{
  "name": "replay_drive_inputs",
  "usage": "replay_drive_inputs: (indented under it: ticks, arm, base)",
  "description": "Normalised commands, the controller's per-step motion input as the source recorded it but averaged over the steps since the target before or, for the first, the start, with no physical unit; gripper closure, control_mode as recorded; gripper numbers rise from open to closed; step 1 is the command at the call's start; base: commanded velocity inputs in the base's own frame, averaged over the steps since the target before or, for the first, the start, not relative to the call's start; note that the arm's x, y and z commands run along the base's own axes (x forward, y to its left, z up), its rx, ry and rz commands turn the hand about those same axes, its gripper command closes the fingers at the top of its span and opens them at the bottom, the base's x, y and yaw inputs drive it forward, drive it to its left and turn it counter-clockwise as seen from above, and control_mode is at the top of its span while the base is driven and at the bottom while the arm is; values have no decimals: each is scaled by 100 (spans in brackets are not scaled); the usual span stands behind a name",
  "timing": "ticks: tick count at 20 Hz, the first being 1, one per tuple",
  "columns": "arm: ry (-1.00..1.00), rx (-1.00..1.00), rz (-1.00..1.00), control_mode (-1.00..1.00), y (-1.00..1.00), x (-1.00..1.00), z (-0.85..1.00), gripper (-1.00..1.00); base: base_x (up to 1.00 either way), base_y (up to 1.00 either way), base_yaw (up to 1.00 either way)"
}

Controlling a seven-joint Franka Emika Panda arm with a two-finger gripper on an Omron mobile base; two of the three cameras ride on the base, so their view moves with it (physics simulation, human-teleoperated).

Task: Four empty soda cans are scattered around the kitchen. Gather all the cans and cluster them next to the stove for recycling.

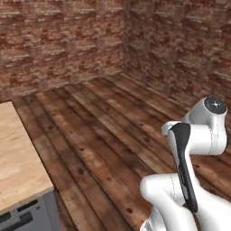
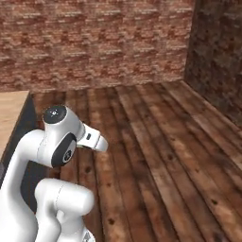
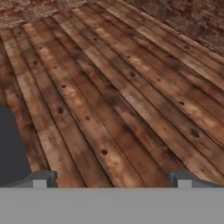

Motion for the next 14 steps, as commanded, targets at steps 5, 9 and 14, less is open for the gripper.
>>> replay_drive_inputs:
  ticks: [5,9,14]
  arm:
    - [0,0,0,100,0,0,0,-100]
    - [0,0,0,100,0,0,0,-100]
    - [0,0,0,100,0,0,0,-100]
  base:
    - [100,-13,66]
    - [100,-15,62]
    - [100,-29,50]
